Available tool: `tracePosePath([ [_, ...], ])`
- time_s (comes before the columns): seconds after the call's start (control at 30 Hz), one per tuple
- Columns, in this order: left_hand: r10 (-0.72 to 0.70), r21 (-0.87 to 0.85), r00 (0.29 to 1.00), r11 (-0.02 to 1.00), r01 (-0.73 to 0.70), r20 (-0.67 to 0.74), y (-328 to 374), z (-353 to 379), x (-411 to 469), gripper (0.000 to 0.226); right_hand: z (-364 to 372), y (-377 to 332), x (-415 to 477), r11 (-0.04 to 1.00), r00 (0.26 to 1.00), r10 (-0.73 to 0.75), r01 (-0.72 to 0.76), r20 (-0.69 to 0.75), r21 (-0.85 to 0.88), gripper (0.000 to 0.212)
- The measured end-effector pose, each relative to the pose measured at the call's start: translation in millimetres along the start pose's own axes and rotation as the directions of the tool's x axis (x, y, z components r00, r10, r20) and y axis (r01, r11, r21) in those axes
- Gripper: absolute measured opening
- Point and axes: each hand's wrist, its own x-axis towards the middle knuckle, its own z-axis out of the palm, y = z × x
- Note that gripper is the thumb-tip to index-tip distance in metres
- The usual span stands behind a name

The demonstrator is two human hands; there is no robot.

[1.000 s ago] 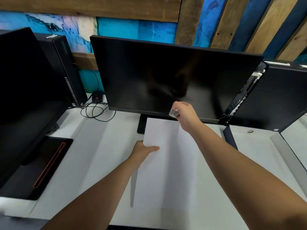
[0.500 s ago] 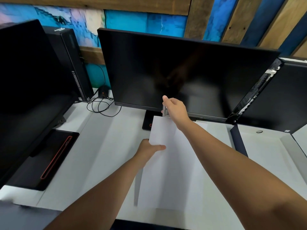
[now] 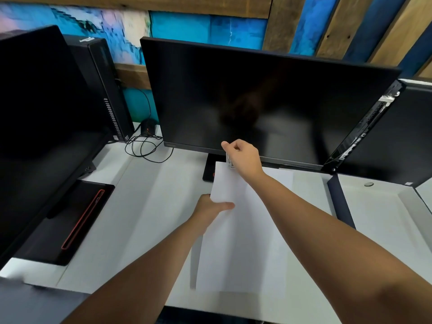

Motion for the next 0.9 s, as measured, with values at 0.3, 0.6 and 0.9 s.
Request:
tracePosePath([
  [0.3, 0.000, 0.020, 1.000, 1.000, -0.001, 0.015, 2.2, -4.2, -3.6, 0.026, 14.7, -2.1, -12.5, 0.995, 0.995, -0.066, 0.060, -0.075, -0.075, 0.058],
  [0.6, -0.010, 0.043, 1.000, 0.999, 0.010, 0.005, 1.5, -4.5, -5.1, 0.020, 20.2, -2.6, -13.1, 0.996, 0.983, -0.052, 0.038, -0.173, -0.086, 0.052],
  [0.9, -0.013, 0.028, 1.000, 1.000, 0.013, -0.007, -3.4, -2.4, -6.3, 0.028, 25.7, 0.1, -9.9, 1.000, 0.973, 0.012, -0.015, -0.230, -0.012, 0.055],
])
